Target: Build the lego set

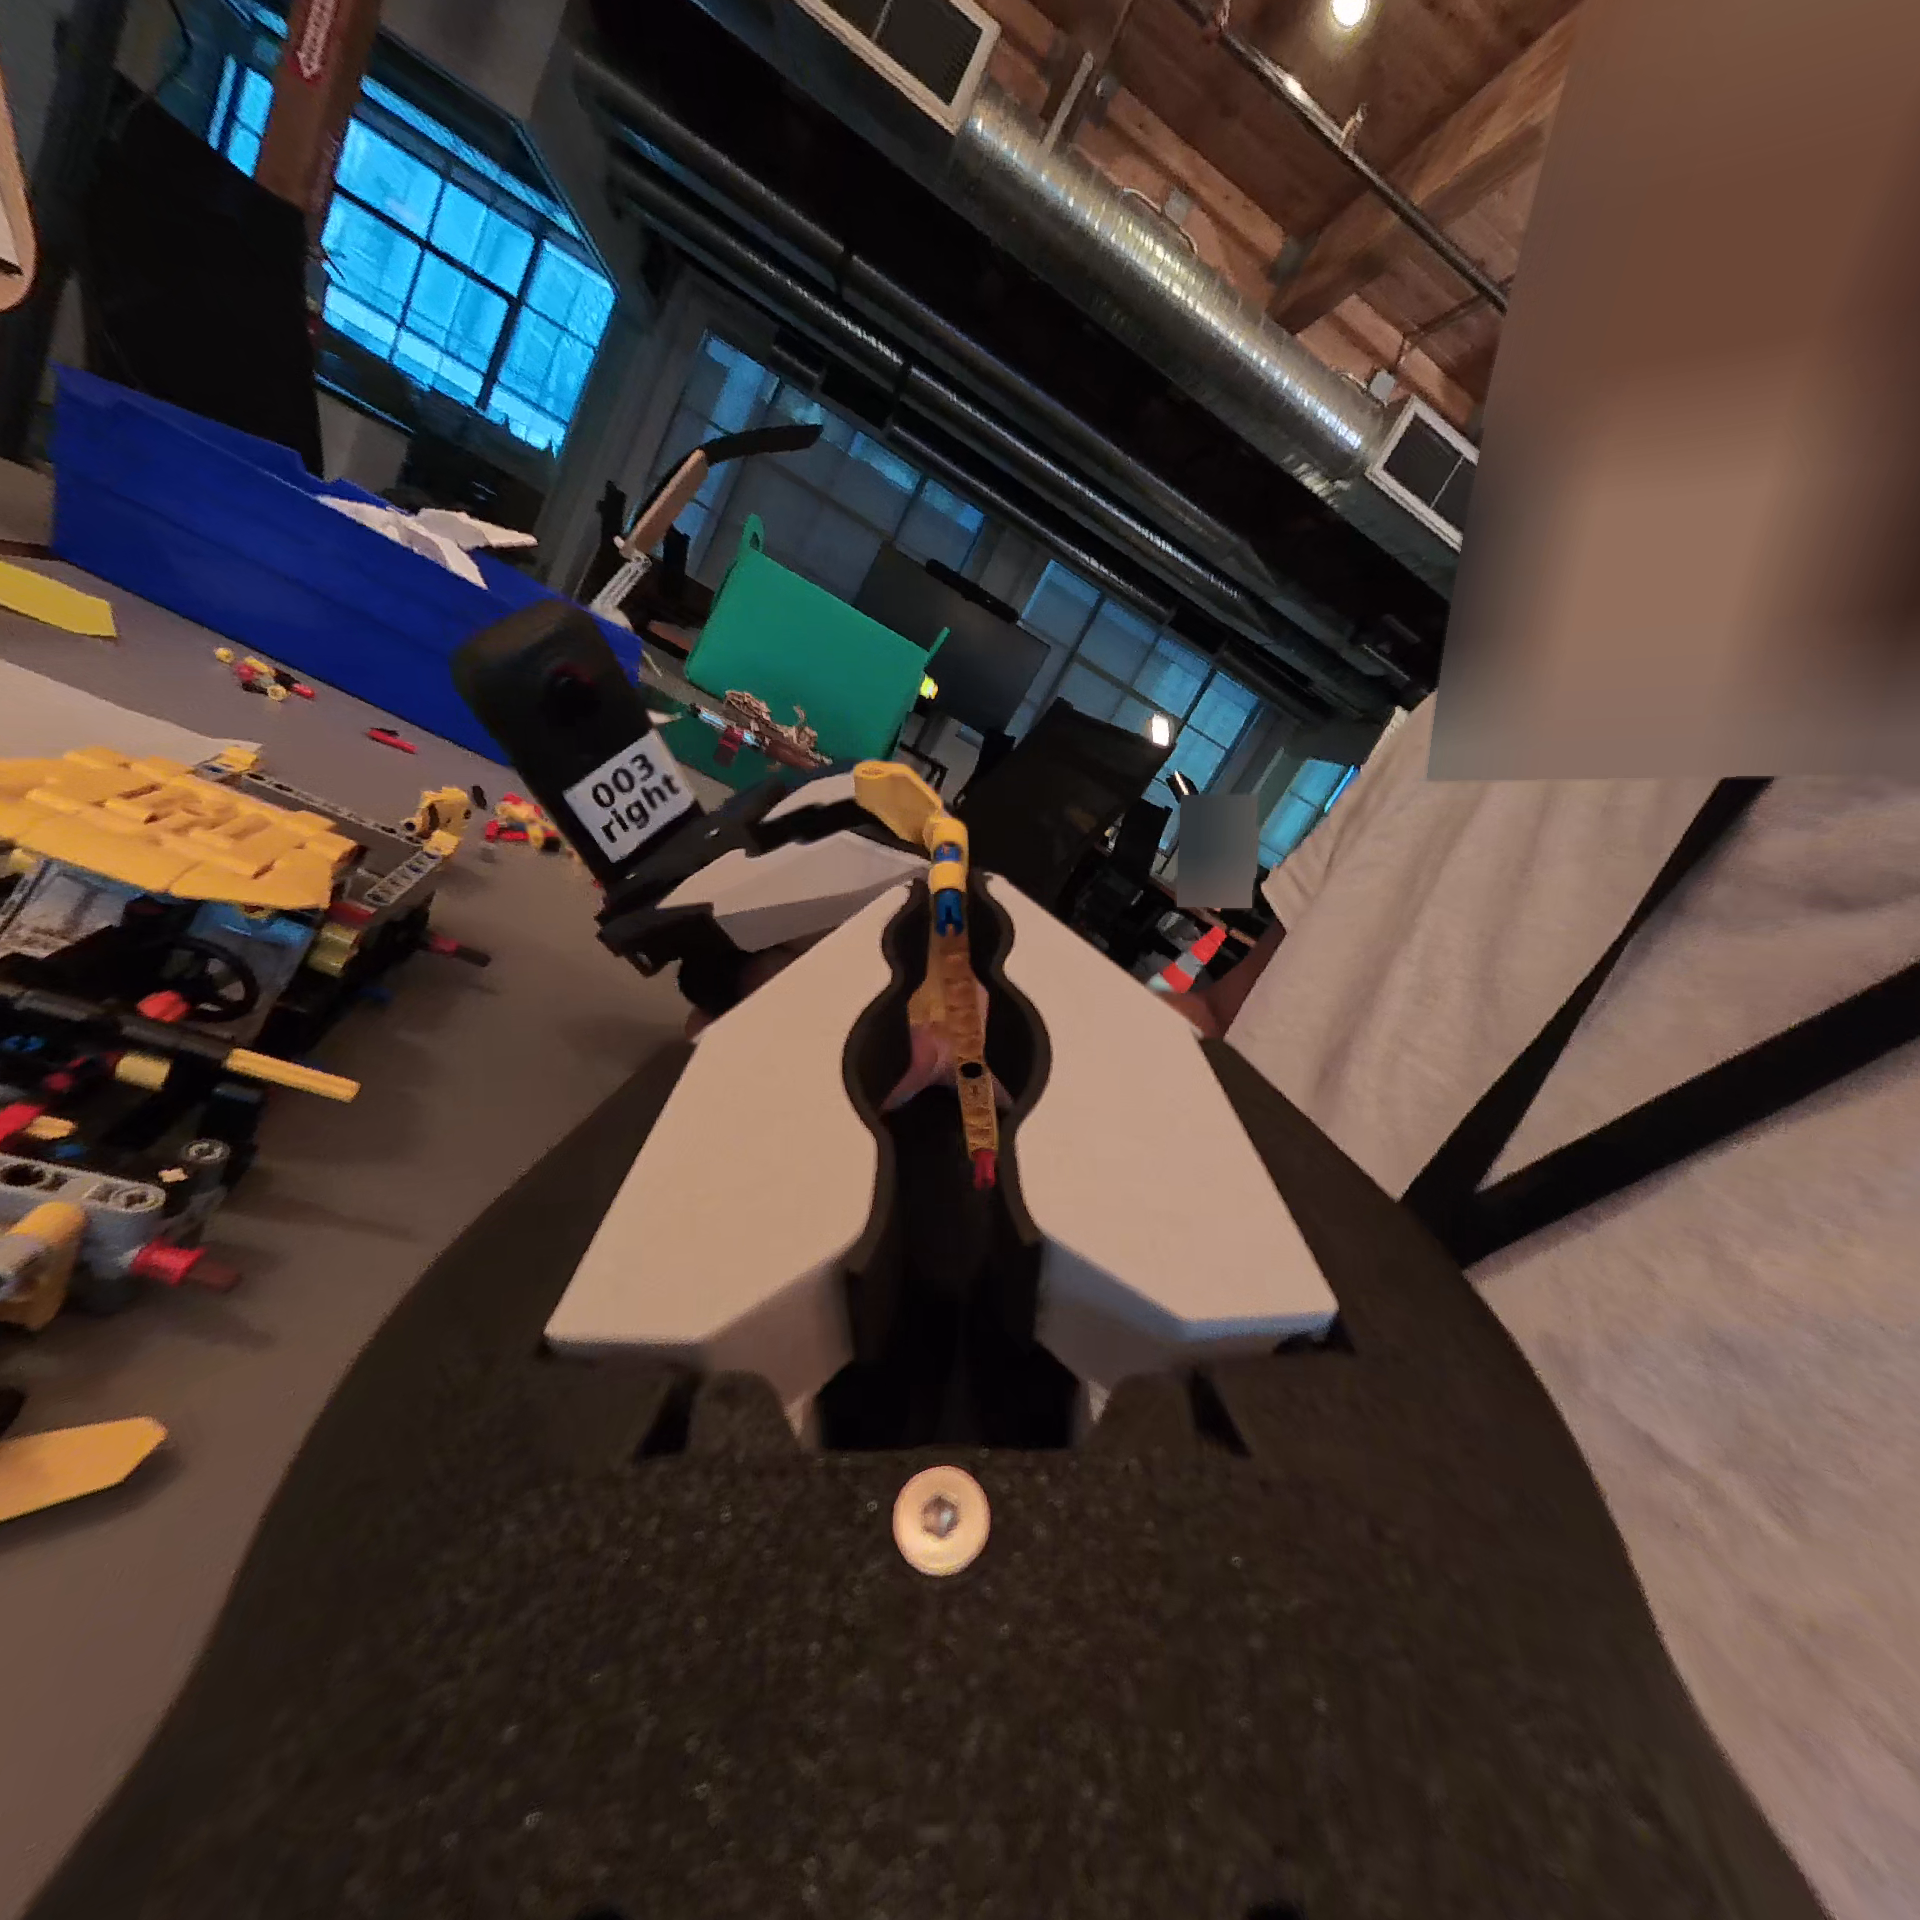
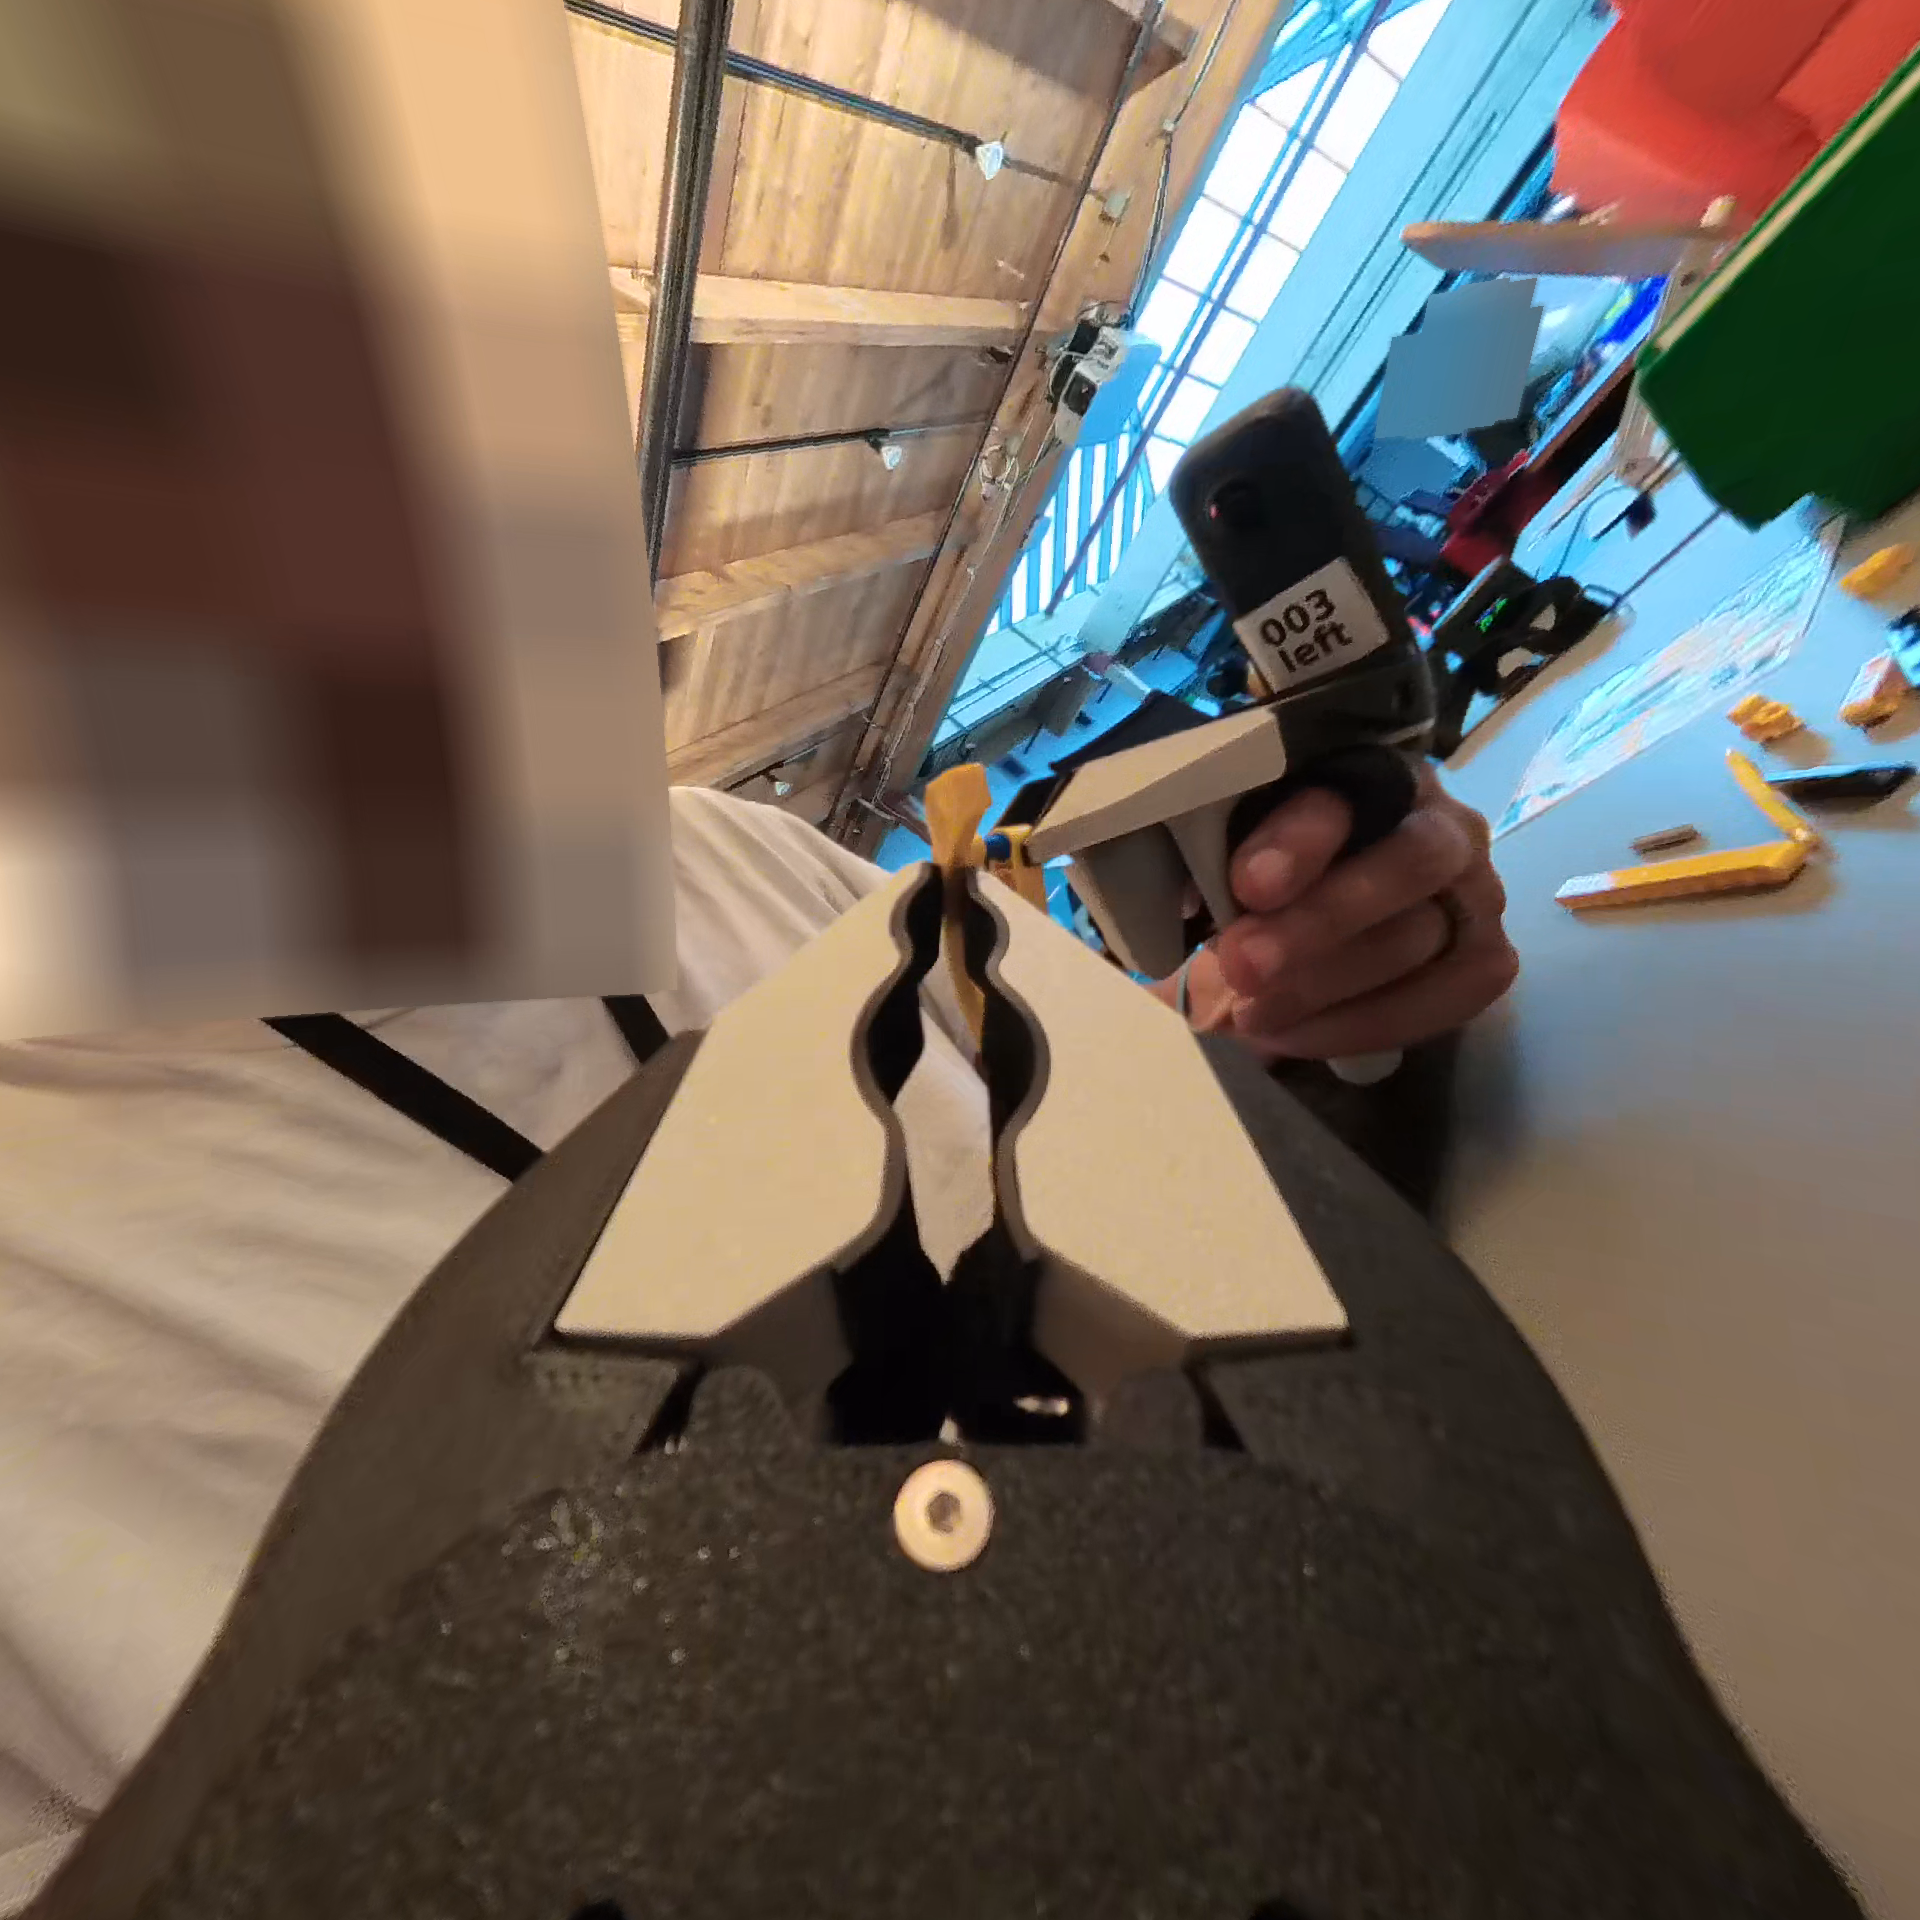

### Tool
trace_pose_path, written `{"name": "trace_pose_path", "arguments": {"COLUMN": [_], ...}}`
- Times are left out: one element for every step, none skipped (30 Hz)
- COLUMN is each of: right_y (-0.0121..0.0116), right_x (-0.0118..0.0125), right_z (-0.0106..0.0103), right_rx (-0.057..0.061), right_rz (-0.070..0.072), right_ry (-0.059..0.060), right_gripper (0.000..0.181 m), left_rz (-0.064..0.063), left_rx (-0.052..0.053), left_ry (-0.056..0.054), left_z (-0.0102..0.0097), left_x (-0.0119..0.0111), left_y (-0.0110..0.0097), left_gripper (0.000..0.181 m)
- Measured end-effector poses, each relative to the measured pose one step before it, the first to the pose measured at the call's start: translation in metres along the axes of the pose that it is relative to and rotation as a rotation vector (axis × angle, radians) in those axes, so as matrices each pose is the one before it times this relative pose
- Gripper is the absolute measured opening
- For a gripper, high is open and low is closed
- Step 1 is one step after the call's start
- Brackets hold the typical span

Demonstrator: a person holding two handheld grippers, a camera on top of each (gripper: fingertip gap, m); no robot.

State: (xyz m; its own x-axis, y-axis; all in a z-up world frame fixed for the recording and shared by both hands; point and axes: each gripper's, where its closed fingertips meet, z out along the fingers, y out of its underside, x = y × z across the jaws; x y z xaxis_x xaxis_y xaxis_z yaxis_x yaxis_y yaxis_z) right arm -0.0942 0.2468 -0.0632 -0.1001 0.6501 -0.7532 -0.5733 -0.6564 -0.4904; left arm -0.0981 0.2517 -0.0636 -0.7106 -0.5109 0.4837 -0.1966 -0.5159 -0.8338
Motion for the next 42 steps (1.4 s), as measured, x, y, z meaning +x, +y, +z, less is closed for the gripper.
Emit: {"name": "trace_pose_path", "arguments": {"right_y": [0.00303,0.00238,0.00256,0.00322,0.00266,0.00165,0.00257,0.00157,0.00103,0.00057,0.00136,0.00229,0.00044,0.00219,0.00243,0.00033,-0.00071,0.00109,0.00072,-0.00034,0.00132,-0.00121,-0.00015,0.00250,0.00114,0.00022,-0.00086,-0.00206,-0.00131,0.00049,-0.00060,-0.00184,-0.00088,-0.00011,-0.00103,-0.00085,-0.00067,0.00009,-0.00093,-0.00241,-0.00207,-0.00161], "right_x": [0.00101,0.00045,-0.00010,0.00057,0.00056,-0.00143,-0.00149,-0.00001,0.00144,-0.00078,-0.00134,0.00098,0.00076,-0.00107,-0.00087,0.00060,0.00153,0.00146,0.00035,0.00028,0.00147,0.00058,0.00037,0.00139,0.00042,-0.00019,0.00071,0.00032,-0.00083,-0.00131,0.00059,0.00063,0.00198,-0.00017,0.00085,0.00064,0.00162,0.00100,-0.00009,0.00142,0.00404,0.00731], "right_z": [-0.00046,-0.00007,-0.00053,-0.00158,-0.00217,-0.00135,-0.00081,-0.00135,-0.00177,-0.00039,0.00034,-0.00094,-0.00119,0.00041,-0.00017,-0.00096,-0.00140,-0.00122,-0.00072,-0.00098,-0.00013,-0.00055,-0.00071,-0.00026,-0.00103,-0.00071,-0.00085,-0.00135,0.00019,0.00163,0.00101,-0.00011,0.00018,0.00011,-0.00013,-0.00042,-0.00098,-0.00056,-0.00027,-0.00112,-0.00278,-0.00590], "right_rx": [-0.0233,-0.0222,-0.0252,-0.0307,-0.0278,-0.0231,-0.0311,-0.0226,-0.0190,-0.0100,-0.0124,-0.0212,-0.0086,-0.0166,-0.0138,-0.0005,0.0102,-0.0012,0.0001,0.0074,-0.0066,0.0079,-0.0040,-0.0295,-0.0247,-0.0170,-0.0052,0.0122,0.0098,-0.0015,0.0104,0.0214,0.0156,0.0049,0.0077,0.0024,0.0005,-0.0009,0.0088,0.0204,0.0184,0.0114], "right_rz": [0.0088,-0.0142,-0.0090,-0.0066,-0.0102,-0.0132,-0.0124,-0.0070,-0.0081,-0.0073,0.0077,0.0050,0.0051,0.0209,0.0316,0.0274,0.0133,0.0122,0.0112,0.0009,0.0020,-0.0007,-0.0129,-0.0273,-0.0372,-0.0350,-0.0010,-0.0015,-0.0169,-0.0012,0.0090,-0.0021,0.0093,-0.0030,-0.0267,-0.0247,-0.0126,-0.0048,0.0073,0.0143,0.0265,0.0438], "right_ry": [0.0096,0.0187,0.0137,0.0177,0.0184,0.0038,0.0034,0.0047,0.0103,-0.0044,-0.0175,0.0043,0.0047,-0.0180,-0.0225,-0.0172,-0.0005,-0.0006,-0.0054,0.0020,0.0073,0.0057,0.0141,0.0336,0.0380,0.0265,0.0097,0.0024,0.0016,-0.0054,-0.0006,-0.0055,0.0060,0.0020,0.0188,0.0189,0.0222,0.0129,-0.0001,0.0090,0.0271,0.0560], "right_gripper": [0.002,0.002,0.002,0.002,0.002,0.002,0.002,0.002,0.002,0.002,0.002,0.002,0.002,0.002,0.003,0.003,0.002,0.002,0.002,0.002,0.002,0.002,0.002,0.003,0.003,0.003,0.003,0.003,0.003,0.003,0.004,0.004,0.006,0.006,0.005,0.005,0.004,0.004,0.004,0.004,0.004,0.003], "left_rz": [0.0001,0.0050,0.0048,0.0009,-0.0014,-0.0019,-0.0004,0.0009,-0.0038,-0.0031,0.0010,0.0015,0.0009,0.0009,0.0081,0.0056,0.0000,0.0037,0.0018,0.0019,-0.0061,-0.0042,-0.0041,-0.0096,-0.0062,-0.0124,-0.0173,-0.0099,0.0010,0.0067,0.0090,0.0025,-0.0045,-0.0021,0.0000,-0.0013,-0.0006,0.0036,0.0083,0.0076,0.0002,0.0014], "left_rx": [-0.0232,-0.0191,-0.0184,-0.0238,-0.0180,-0.0132,-0.0125,-0.0091,-0.0103,0.0002,-0.0087,-0.0123,-0.0076,-0.0108,-0.0099,-0.0079,-0.0035,-0.0101,-0.0103,-0.0040,-0.0115,-0.0025,-0.0035,-0.0136,-0.0046,0.0028,0.0059,0.0150,0.0072,-0.0051,-0.0024,0.0059,0.0060,0.0048,0.0034,0.0034,0.0027,-0.0003,0.0055,0.0084,0.0052,0.0099], "left_ry": [0.0048,0.0040,0.0045,0.0038,0.0045,0.0116,0.0116,0.0006,-0.0015,0.0055,0.0088,-0.0032,-0.0035,0.0080,0.0018,-0.0068,-0.0099,-0.0065,-0.0029,-0.0046,0.0029,-0.0030,-0.0008,0.0069,0.0032,0.0078,0.0046,-0.0020,0.0042,0.0037,-0.0061,-0.0068,-0.0068,-0.0083,-0.0052,-0.0067,-0.0101,-0.0082,-0.0096,-0.0160,-0.0170,-0.0199], "left_z": [-0.00059,-0.00020,0.00050,0.00102,0.00159,0.00214,0.00197,0.00144,0.00092,0.00081,0.00097,0.00072,0.00059,0.00097,0.00103,0.00075,-0.00003,0.00048,0.00105,0.00044,0.00056,0.00032,0.00045,0.00082,0.00072,0.00028,-0.00032,-0.00080,-0.00009,0.00055,0.00031,-0.00064,-0.00093,-0.00086,-0.00040,-0.00037,-0.00049,-0.00003,-0.00010,-0.00109,-0.00197,-0.00239], "left_x": [0.00040,0.00081,0.00081,0.00019,-0.00011,0.00094,0.00126,-0.00017,-0.00093,0.00025,0.00128,-0.00046,-0.00057,0.00112,0.00075,-0.00086,-0.00209,-0.00128,-0.00058,-0.00077,-0.00035,-0.00097,-0.00081,-0.00005,-0.00011,-0.00035,-0.00117,-0.00122,0.00085,0.00136,0.00020,-0.00057,-0.00130,-0.00128,-0.00068,-0.00105,-0.00155,-0.00094,-0.00069,-0.00180,-0.00271,-0.00290], "left_y": [0.00282,0.00240,0.00264,0.00363,0.00273,0.00207,0.00202,0.00171,0.00192,0.00006,0.00146,0.00195,0.00136,0.00148,0.00141,0.00142,0.00037,0.00138,0.00172,0.00062,0.00190,0.00041,0.00059,0.00215,0.00074,-0.00029,-0.00109,-0.00251,-0.00121,0.00088,0.00044,-0.00084,-0.00112,-0.00071,-0.00051,-0.00054,-0.00031,-0.00003,-0.00092,-0.00124,-0.00065,-0.00166], "left_gripper": [0.006,0.006,0.006,0.006,0.006,0.006,0.006,0.006,0.006,0.006,0.006,0.006,0.006,0.006,0.005,0.006,0.005,0.005,0.006,0.005,0.005,0.005,0.005,0.005,0.005,0.006,0.006,0.006,0.006,0.006,0.006,0.006,0.006,0.006,0.006,0.006,0.006,0.006,0.006,0.006,0.007,0.006]}}
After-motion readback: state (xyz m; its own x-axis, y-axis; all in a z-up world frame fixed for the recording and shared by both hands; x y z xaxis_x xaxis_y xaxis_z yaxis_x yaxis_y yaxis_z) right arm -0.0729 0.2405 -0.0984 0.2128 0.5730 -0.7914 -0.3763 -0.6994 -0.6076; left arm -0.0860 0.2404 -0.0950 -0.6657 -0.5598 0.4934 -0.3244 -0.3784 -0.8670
